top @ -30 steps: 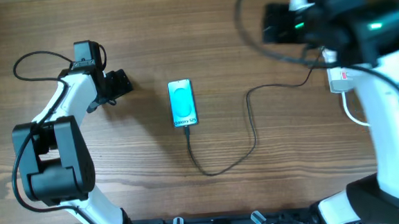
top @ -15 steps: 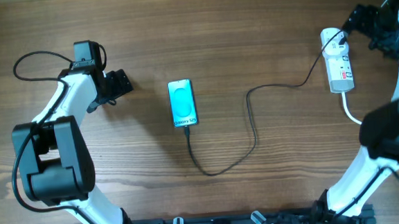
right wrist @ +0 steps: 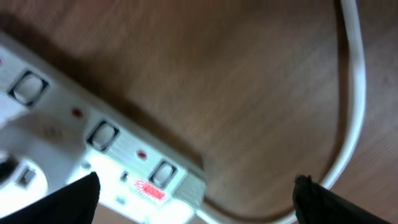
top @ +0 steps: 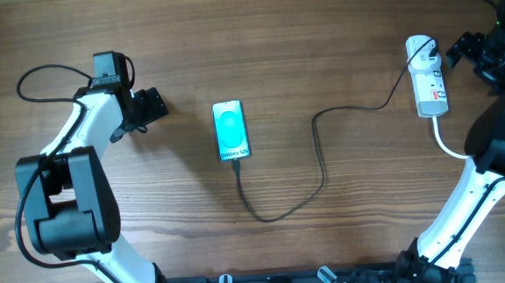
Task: Plug charger to phone and switch on socket
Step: 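Press down the socket switch beside the charger with the right gripper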
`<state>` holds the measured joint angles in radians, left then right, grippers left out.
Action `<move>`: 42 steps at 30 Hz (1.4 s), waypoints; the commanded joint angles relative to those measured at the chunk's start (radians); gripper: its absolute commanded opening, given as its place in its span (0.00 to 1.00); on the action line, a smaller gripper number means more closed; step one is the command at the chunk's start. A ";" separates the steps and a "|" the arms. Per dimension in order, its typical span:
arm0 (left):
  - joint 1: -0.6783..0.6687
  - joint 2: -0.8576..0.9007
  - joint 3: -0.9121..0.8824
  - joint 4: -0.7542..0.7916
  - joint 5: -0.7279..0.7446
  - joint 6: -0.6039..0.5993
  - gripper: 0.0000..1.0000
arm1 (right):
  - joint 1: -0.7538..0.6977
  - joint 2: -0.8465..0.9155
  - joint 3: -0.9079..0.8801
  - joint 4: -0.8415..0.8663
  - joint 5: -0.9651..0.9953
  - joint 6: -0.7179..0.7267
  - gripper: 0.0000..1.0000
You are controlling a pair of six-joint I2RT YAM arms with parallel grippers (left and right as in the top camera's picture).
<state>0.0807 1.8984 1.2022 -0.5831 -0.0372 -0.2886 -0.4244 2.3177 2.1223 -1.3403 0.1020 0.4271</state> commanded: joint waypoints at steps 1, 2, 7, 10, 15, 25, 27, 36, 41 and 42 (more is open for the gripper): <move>0.005 -0.001 0.014 0.000 -0.013 0.020 1.00 | -0.001 0.026 -0.058 0.050 -0.006 0.031 1.00; 0.005 -0.001 0.014 0.000 -0.013 0.020 1.00 | -0.001 0.026 -0.072 0.064 -0.004 0.042 1.00; 0.005 -0.001 0.014 0.000 -0.013 0.020 1.00 | -0.001 0.026 -0.179 0.159 -0.004 0.072 1.00; 0.005 -0.001 0.014 0.000 -0.013 0.020 1.00 | -0.001 0.026 -0.215 0.196 -0.005 0.072 1.00; 0.005 -0.001 0.014 0.000 -0.013 0.020 1.00 | 0.000 0.026 -0.233 0.215 -0.038 0.071 1.00; 0.005 -0.001 0.014 0.000 -0.013 0.020 1.00 | 0.002 0.026 -0.233 0.229 -0.074 0.069 1.00; 0.005 -0.001 0.014 0.000 -0.013 0.020 1.00 | 0.002 0.026 -0.233 0.227 -0.114 0.055 1.00; 0.005 -0.001 0.014 0.000 -0.013 0.020 1.00 | 0.002 0.026 -0.233 0.212 -0.152 0.018 1.00; 0.005 -0.001 0.014 0.000 -0.013 0.020 1.00 | 0.002 0.026 -0.233 0.231 -0.155 0.017 1.00; 0.005 -0.001 0.014 0.000 -0.013 0.020 1.00 | 0.002 0.026 -0.233 0.245 -0.155 0.018 1.00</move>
<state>0.0807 1.8984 1.2022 -0.5835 -0.0372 -0.2886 -0.4442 2.3241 1.9125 -1.1133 0.0059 0.4690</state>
